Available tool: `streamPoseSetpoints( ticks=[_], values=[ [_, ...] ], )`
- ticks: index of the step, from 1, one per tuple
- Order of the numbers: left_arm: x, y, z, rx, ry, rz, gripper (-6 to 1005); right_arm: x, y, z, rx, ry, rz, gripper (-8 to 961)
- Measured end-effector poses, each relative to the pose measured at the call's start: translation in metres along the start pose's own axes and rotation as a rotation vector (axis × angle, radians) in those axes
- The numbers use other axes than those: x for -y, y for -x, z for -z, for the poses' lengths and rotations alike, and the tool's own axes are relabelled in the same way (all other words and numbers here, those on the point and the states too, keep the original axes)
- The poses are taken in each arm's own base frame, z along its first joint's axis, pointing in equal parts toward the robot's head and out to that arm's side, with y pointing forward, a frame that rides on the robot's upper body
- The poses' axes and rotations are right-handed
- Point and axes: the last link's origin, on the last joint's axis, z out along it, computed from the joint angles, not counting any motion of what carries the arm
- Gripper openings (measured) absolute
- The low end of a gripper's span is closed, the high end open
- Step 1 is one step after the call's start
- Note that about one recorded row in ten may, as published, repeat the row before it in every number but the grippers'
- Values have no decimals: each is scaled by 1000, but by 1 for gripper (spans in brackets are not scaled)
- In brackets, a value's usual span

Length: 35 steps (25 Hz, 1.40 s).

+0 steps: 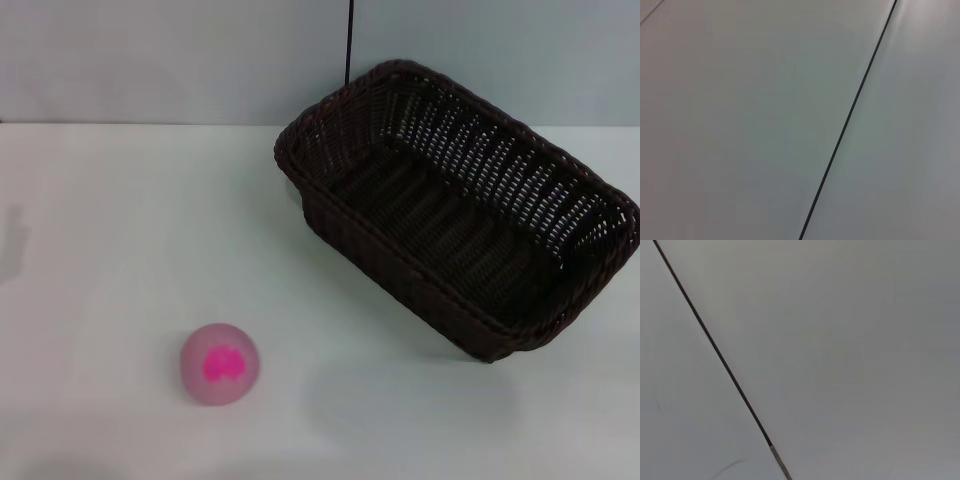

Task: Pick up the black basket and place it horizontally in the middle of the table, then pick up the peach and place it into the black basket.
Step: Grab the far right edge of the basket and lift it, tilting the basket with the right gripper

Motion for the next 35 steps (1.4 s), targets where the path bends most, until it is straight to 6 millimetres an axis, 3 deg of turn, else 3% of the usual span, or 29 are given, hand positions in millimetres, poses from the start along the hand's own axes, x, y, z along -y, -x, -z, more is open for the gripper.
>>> streamPoseSetpoints(
  ticks=[11, 17, 24, 25, 26, 30, 35],
  values=[
    [0, 3, -3, 13, -3, 3, 799, -1, 1, 4, 1, 20, -35, 535],
    [1, 6, -7, 29, -6, 1, 799, -11, 12, -10, -217, 236, 28, 536],
    [4, 8, -8, 47, -17, -5, 799, -33, 71, -21, -611, 491, 30, 537],
    [5, 9, -8, 53, -20, -6, 799, -41, 94, -23, -720, 508, 55, 537],
    [5, 9, -8, 53, -20, -6, 799, -41, 94, -23, -720, 508, 55, 538],
    [6, 11, -9, 64, -26, -8, 798, -73, 144, -26, -881, 551, 148, 538],
    [7, 11, -9, 69, -29, -8, 798, -99, 156, -42, -1005, 577, 182, 539]
  ],
)
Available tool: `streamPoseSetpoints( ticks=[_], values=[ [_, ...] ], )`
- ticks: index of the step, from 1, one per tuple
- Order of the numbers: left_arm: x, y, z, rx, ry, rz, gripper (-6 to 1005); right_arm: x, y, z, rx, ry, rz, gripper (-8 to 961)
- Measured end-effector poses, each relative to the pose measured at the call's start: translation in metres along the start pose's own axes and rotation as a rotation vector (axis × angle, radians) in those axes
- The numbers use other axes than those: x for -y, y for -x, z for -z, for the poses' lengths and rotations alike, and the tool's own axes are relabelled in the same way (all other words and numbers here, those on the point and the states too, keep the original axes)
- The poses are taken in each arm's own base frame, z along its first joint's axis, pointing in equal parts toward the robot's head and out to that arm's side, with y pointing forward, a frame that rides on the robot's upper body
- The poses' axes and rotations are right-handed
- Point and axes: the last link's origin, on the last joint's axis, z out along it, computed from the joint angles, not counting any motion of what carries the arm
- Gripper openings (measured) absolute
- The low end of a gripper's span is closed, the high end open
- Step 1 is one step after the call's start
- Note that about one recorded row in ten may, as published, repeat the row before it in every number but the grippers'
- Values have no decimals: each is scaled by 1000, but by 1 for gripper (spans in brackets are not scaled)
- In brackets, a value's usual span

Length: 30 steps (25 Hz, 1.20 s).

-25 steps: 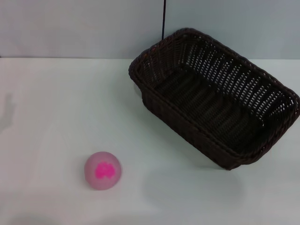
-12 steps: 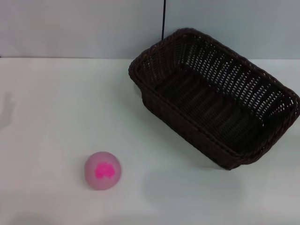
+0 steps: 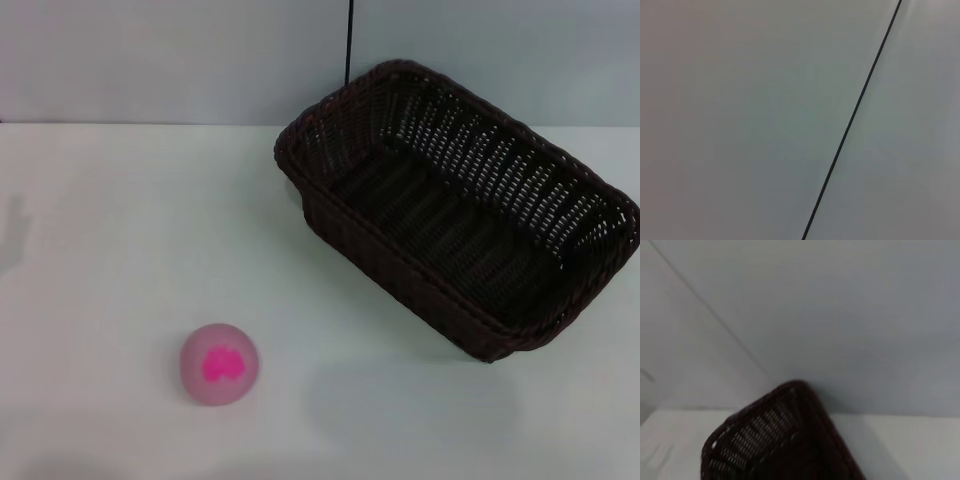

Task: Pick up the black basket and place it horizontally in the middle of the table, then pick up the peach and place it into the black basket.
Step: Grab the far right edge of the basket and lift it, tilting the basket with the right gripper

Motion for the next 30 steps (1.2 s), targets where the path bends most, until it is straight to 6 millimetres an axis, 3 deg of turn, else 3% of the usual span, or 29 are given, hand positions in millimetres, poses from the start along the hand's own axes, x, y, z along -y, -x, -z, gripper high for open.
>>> streamPoseSetpoints(
  ticks=[4, 5, 10, 15, 30],
  values=[
    [1, 5, -2, 28, -13, 3, 798, -4, 10, -13, -62, 20, 11, 540],
    [1, 5, -2, 28, -13, 3, 798, -8, 16, -25, -111, 30, 14, 540],
    [3, 7, -2, 45, -20, 1, 798, -16, 27, -45, -220, 20, 46, 702],
    [3, 9, -1, 59, -24, 1, 797, -19, 32, -56, -302, -15, 68, 748],
    [1, 12, -1, 67, -25, 12, 797, -14, 23, -87, -511, -105, 106, 767]
  ],
)
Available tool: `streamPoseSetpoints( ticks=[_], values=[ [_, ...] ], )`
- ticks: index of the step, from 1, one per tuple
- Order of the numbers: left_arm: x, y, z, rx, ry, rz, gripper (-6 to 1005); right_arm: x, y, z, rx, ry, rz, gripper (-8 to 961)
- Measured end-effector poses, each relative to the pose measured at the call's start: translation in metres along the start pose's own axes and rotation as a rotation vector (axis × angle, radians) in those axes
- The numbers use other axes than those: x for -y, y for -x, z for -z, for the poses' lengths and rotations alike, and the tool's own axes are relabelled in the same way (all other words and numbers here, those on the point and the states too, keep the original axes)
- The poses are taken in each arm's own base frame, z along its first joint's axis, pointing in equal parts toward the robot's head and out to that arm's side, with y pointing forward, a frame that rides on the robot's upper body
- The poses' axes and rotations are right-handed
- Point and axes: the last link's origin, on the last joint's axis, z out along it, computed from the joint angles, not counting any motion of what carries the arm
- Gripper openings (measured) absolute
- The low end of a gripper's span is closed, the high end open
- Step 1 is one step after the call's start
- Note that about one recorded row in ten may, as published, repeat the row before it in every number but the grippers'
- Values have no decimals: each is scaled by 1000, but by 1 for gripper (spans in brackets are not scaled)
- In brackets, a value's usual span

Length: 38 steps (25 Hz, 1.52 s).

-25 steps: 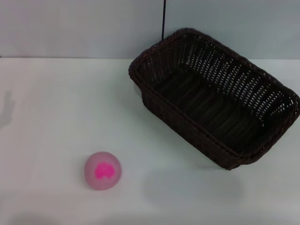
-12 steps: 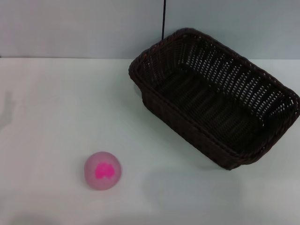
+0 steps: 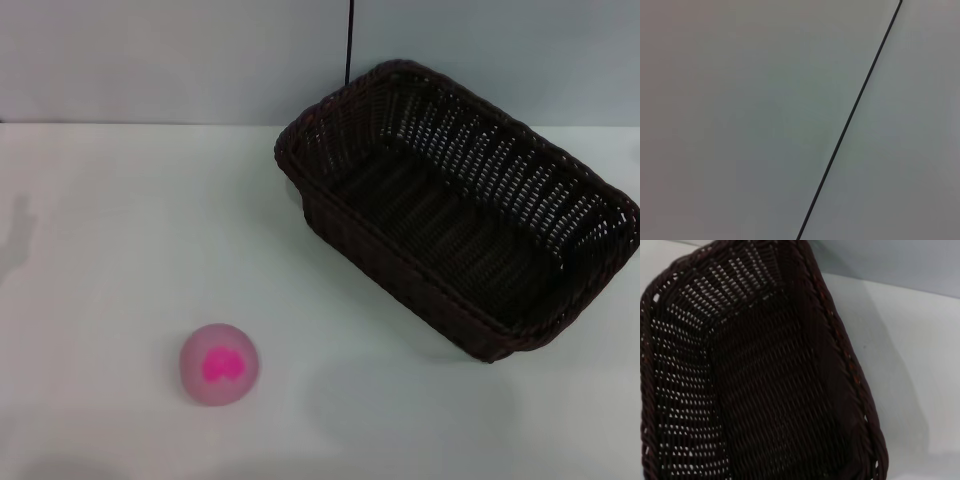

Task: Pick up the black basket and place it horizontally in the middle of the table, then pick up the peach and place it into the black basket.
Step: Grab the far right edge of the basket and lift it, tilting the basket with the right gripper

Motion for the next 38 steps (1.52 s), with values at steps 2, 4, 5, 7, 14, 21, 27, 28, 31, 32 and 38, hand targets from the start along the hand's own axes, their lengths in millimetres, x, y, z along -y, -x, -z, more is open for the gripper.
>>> streamPoseSetpoints(
  ticks=[2, 4, 5, 7, 14, 21, 27, 28, 31, 32, 38],
  values=[
    [0, 0, 0, 0, 0, 1, 797, 1, 0, -3, -1, -2, -2, 767],
    [0, 0, 0, 0, 0, 1, 796, 2, 0, -5, -1, -2, -5, 767],
    [0, 0, 0, 0, 0, 1, 796, 2, 1, -6, -2, -1, -1, 767],
    [1, 0, 1, 0, -3, 1, 796, 2, 1, -7, 2, -4, 0, 766],
    [-1, 0, -1, 0, 4, 3, 796, 8, 5, -10, 36, -27, 2, 766],
    [-2, 1, -2, 0, 6, 5, 796, 7, 9, -18, 65, -24, 21, 765],
    [-1, 2, -1, 9, -1, 6, 795, 6, 12, -27, 75, -21, 32, 764],
    [-1, 3, -1, 11, -3, 6, 795, 6, 12, -30, 75, -17, 33, 764],
    [0, 4, 0, 17, -8, 7, 795, 5, 12, -43, 73, 9, 39, 763],
    [0, 4, 0, 18, -9, 7, 795, 4, 12, -47, 74, 19, 40, 763],
    [-1, 5, 0, 22, -12, 10, 795, 4, 12, -62, 89, 30, 38, 725]
  ],
)
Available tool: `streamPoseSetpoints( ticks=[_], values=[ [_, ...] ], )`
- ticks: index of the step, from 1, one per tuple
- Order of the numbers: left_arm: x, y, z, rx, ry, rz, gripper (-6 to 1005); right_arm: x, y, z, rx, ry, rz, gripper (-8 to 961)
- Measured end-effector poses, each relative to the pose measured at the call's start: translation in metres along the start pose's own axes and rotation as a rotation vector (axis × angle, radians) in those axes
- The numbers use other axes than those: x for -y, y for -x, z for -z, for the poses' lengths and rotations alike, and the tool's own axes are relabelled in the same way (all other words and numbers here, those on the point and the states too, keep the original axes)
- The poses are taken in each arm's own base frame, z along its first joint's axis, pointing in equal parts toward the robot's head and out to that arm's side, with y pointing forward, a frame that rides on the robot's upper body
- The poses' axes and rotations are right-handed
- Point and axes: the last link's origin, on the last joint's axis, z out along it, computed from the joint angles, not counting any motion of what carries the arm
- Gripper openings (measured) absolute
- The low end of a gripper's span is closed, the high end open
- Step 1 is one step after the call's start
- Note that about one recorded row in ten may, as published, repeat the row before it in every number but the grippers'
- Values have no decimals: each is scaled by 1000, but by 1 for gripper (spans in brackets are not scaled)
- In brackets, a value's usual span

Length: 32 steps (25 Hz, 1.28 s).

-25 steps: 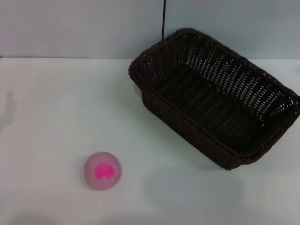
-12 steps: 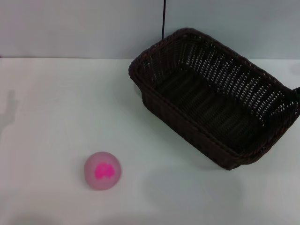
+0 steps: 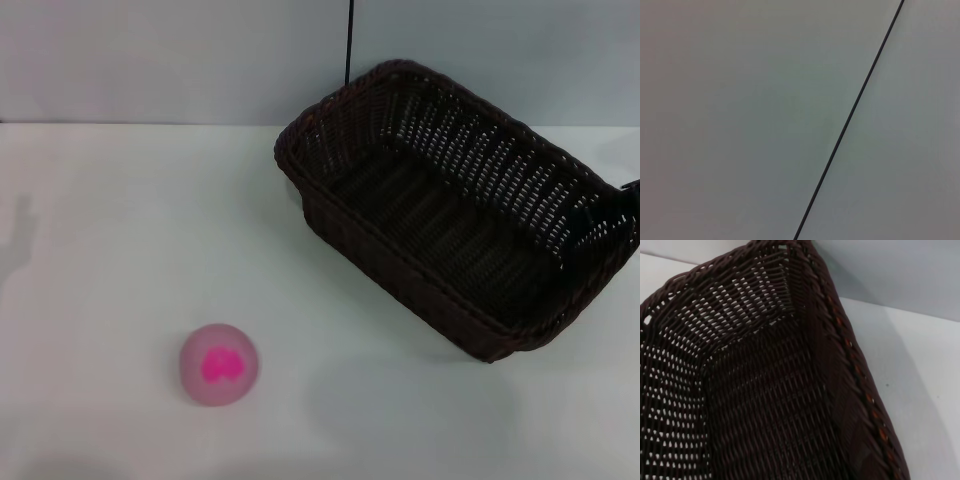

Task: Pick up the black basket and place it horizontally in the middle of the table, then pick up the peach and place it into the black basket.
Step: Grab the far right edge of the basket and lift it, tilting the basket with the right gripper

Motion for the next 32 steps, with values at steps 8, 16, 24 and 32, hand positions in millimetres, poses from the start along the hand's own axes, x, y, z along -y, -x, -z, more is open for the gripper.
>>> streamPoseSetpoints(
  ticks=[8, 16, 24, 32],
  values=[
    [1, 2, -1, 11, -3, 0, 794, 1, -4, -2, 7, -7, -5, 511],
    [0, 2, -2, 11, -2, 0, 794, 1, -8, -2, 17, 14, -15, 227],
    [1, 2, -2, 11, -2, 1, 793, -1, -14, 8, 97, 87, -10, 166],
    [0, 2, -3, 10, 1, 2, 793, -9, -17, 25, 209, 138, 91, 164]
  ],
)
